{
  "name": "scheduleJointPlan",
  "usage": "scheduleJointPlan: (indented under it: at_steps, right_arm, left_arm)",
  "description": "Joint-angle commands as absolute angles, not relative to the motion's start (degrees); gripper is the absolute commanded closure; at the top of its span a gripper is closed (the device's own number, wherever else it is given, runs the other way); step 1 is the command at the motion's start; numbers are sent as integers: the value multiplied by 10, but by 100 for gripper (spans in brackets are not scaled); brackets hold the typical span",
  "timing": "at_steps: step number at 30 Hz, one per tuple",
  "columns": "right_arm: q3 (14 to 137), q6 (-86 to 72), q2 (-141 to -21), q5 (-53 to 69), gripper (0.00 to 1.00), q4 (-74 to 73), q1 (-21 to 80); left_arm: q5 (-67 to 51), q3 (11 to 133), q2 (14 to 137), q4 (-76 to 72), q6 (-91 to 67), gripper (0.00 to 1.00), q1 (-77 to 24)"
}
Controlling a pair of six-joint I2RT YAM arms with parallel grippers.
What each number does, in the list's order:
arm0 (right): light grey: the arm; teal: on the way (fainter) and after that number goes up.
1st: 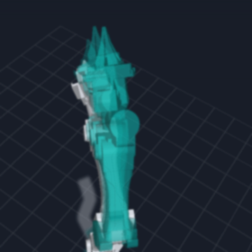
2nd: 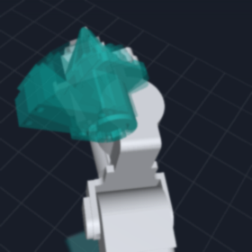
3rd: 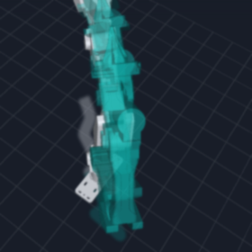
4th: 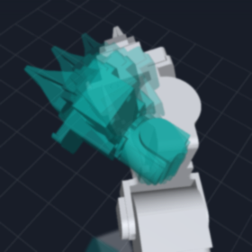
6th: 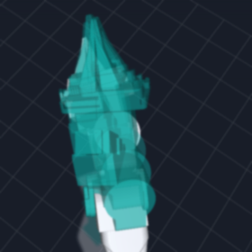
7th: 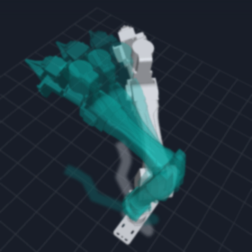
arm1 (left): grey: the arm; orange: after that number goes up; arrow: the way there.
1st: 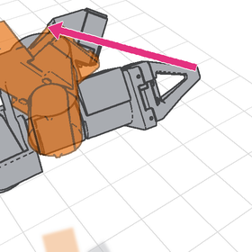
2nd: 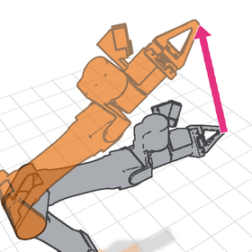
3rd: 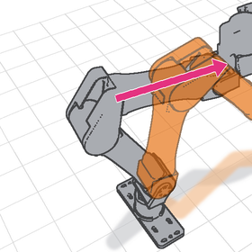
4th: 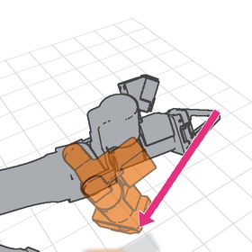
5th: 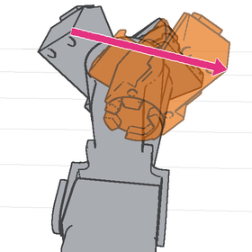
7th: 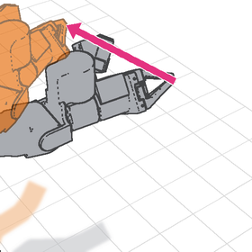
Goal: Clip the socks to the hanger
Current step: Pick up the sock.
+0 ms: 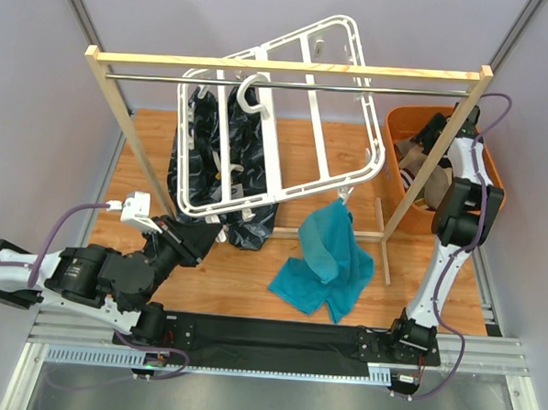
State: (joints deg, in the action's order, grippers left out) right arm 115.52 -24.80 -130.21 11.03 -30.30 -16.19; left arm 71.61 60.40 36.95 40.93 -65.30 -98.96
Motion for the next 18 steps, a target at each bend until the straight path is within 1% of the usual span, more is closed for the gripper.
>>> scheduleJointPlan:
  at_steps: [1,3,5,8,10,11,14,16,18]
  right_arm:
    - [1187,-265,-1328,165,44,-263,-162]
    - [1184,-278,-1332,172,45,-246,-160]
    - [1182,-280,-1335,148,46,-243,-156]
    - [1165,-294,-1328,146,47,-208,-156]
    - [1156,-308,-1324,140,50,-189,-156]
    - [1155,-314,-1321,141,53,-182,-156]
    - [1166,-323,-1319,141,57,-177,-155]
    - [1170,-330,-1323,130,57,-178,-155]
    - [1200,-332,-1345,138,56,-191,-155]
  left_arm:
    - [717,610,384,467,-670,100,-990]
    - [720,612,388,469,-671,100,-990]
    - [721,611,388,473,-679,100,-991]
    - [715,608,389,468,-679,100,-990]
    - [714,612,390,469,-676,100,-990]
    - [713,613,395,469,-676,100,-990]
    - [713,614,399,470,-676,100,-990]
    - [713,617,399,470,-676,100,-990]
    - [712,614,400,469,-679,100,-990]
